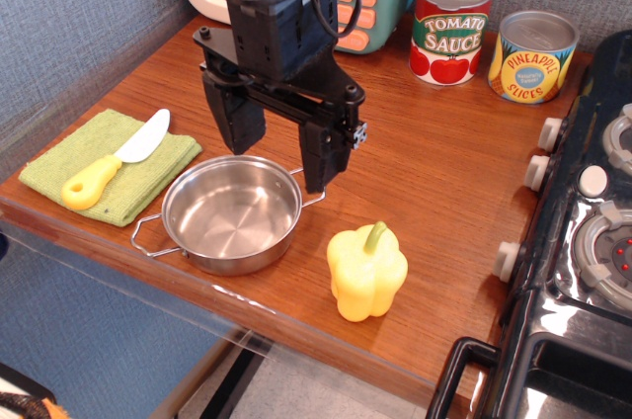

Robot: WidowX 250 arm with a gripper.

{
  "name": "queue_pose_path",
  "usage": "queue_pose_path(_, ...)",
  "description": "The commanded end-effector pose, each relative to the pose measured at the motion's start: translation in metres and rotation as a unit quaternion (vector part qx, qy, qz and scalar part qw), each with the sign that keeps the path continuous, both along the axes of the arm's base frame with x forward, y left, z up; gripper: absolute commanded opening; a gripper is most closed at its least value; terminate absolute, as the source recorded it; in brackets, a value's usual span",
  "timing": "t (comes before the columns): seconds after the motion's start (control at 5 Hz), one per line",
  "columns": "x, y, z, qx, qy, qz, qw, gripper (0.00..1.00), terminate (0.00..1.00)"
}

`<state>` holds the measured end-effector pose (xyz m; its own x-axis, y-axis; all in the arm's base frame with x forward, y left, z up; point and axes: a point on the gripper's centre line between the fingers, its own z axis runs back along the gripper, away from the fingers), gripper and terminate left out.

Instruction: Move knife to above silver bowl

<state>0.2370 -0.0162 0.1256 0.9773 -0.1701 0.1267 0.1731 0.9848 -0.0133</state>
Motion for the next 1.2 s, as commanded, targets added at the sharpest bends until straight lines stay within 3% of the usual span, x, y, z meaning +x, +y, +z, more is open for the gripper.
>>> queue_pose_path(0.0,0.0,0.0,0.0,0.0,0.0,0.0,1.0,1.0,0.0)
queue_pose_path(0.2,-0.004,0.02,-0.003,-0.009,0.0,0.026,0.9996,1.0,0.0)
queue_pose_path(0.6,-0.034,0.099,-0.01,0.039,0.003,0.083,0.9958,1.0,0.0)
queue_pose_path(0.8,-0.05,0.122,-0.022,0.065,0.013,0.1,0.9928,1.0,0.0)
queue_pose_path(1.0,-0.048,0.144,-0.036,0.071,0.024,0.131,0.9885,1.0,0.0)
